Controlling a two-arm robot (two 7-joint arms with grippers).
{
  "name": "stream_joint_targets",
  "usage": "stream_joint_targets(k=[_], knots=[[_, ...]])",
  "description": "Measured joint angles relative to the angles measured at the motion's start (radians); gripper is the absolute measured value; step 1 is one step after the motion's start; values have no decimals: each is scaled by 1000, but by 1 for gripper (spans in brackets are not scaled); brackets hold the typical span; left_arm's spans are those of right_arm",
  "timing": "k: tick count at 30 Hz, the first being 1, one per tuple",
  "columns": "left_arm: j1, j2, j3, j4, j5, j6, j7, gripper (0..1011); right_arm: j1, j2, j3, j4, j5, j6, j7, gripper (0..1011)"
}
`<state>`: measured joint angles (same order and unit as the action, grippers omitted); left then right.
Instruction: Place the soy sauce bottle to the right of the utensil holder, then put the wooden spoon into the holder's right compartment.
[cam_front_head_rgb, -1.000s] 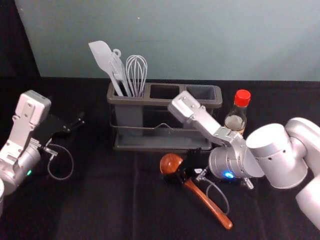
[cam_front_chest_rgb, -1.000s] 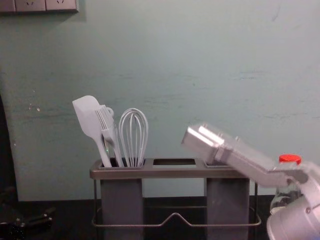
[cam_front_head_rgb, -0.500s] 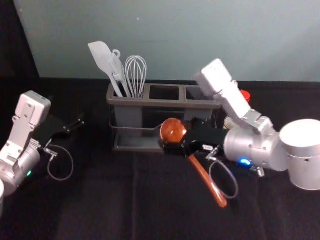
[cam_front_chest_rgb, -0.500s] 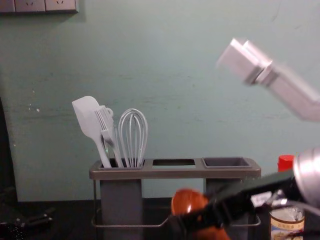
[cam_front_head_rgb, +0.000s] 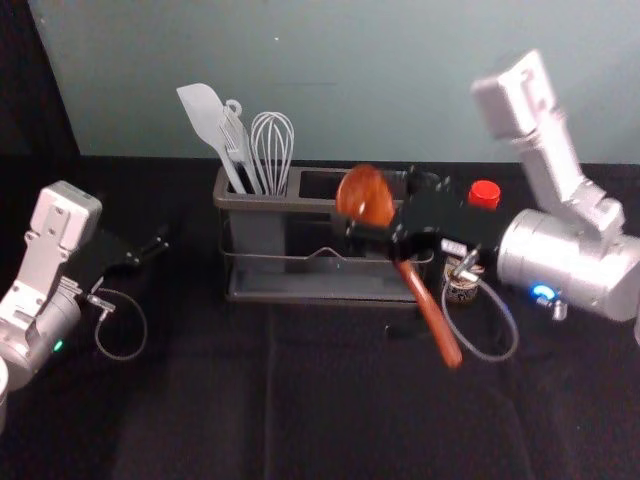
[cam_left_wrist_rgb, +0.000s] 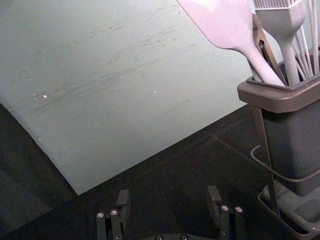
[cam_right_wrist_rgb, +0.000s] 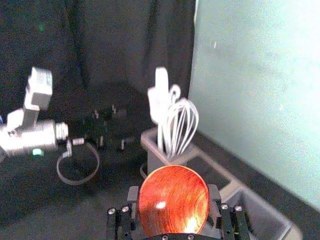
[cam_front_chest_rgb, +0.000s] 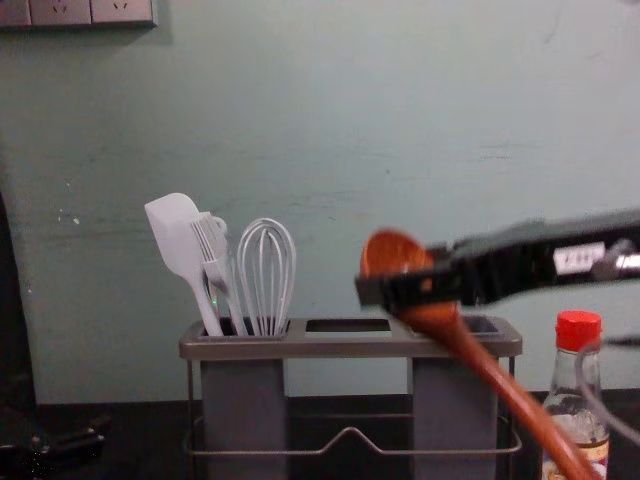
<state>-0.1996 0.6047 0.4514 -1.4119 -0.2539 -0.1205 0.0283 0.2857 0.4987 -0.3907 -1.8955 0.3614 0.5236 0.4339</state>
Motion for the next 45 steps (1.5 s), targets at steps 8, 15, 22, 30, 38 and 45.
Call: stream_joint_targets(k=[8,15,22,30,38,45], knots=[[0,0,0,0,0,0,0,1005,2,8,50,-20,33,-127,-2,838],[0,0,0,0,0,0,0,1005,34,-12,59,34,30,-260,-25,838],[0,0,0,0,0,0,0,1005,84,-54,53,126,6,-403,-44,838],[0,0,0,0,0,0,0,1005,167,-109,31,252,-2,-495,-24,838],[0,0,0,0,0,0,0,1005,228,-145,7,341,-20,-519,-16,838],[0,0,0,0,0,0,0,1005,258,-167,-8,394,-44,-519,-21,838]])
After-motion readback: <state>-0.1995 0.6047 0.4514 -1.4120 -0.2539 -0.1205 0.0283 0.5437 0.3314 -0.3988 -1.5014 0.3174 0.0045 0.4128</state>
